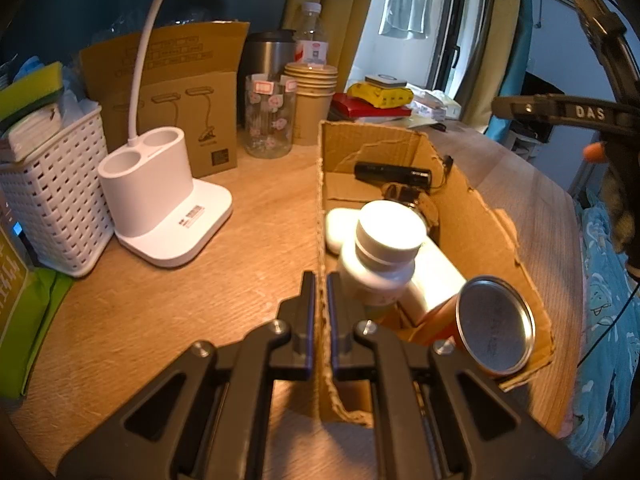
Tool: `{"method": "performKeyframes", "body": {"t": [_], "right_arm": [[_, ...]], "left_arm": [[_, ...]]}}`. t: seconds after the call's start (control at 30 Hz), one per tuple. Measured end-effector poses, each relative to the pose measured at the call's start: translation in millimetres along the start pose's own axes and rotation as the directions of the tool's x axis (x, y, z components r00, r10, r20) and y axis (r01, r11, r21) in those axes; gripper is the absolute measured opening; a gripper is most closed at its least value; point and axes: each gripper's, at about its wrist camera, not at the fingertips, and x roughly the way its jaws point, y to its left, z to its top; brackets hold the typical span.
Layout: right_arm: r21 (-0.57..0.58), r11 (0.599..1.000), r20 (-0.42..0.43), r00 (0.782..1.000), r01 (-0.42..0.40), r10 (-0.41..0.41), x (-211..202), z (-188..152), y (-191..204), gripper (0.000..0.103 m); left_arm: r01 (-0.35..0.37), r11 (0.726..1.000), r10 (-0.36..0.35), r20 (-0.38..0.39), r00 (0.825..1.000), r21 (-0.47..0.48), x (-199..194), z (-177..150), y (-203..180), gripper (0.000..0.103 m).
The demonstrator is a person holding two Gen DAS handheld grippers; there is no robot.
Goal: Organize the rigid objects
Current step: 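Move the right gripper to the black car key fob with keys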
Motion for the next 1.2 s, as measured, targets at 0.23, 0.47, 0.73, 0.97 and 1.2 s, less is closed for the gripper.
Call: {"method": "performKeyframes", "body": {"t": [0.23, 0.47, 0.73, 0.97, 1.2], "right_arm": [[0.013, 1.000, -0.014, 1.000, 0.006, -0.006, 1, -16, -8, 0.071], [0.028, 1.000, -0.043, 0.999, -0.003, 0.004, 17, -35, -11, 0.071], [0.027, 0.999, -0.071, 0.996, -0.043, 0.045, 41, -52, -8, 0.071], [0.030, 0.997, -0.107, 0.991, -0.077, 0.080, 65, -60, -5, 0.071], [0.040, 0.995, -0.131, 0.987, -0.087, 0.092, 86, -63, -6, 0.071]], "left_arm": [[0.000, 1.000, 0.000, 0.000, 1.000, 0.000, 0, 0, 0, 0.006], [0.000, 1.000, 0.000, 0.000, 1.000, 0.001, 0, 0, 0, 0.006], [0.001, 1.000, -0.001, 0.000, 1.000, 0.000, 0, 0, 0, 0.006], [0.003, 1.000, -0.003, -0.001, 1.000, -0.002, 0, 0, 1, 0.006], [0.005, 1.000, -0.005, -0.004, 1.000, -0.004, 0, 0, 1, 0.006]]}}
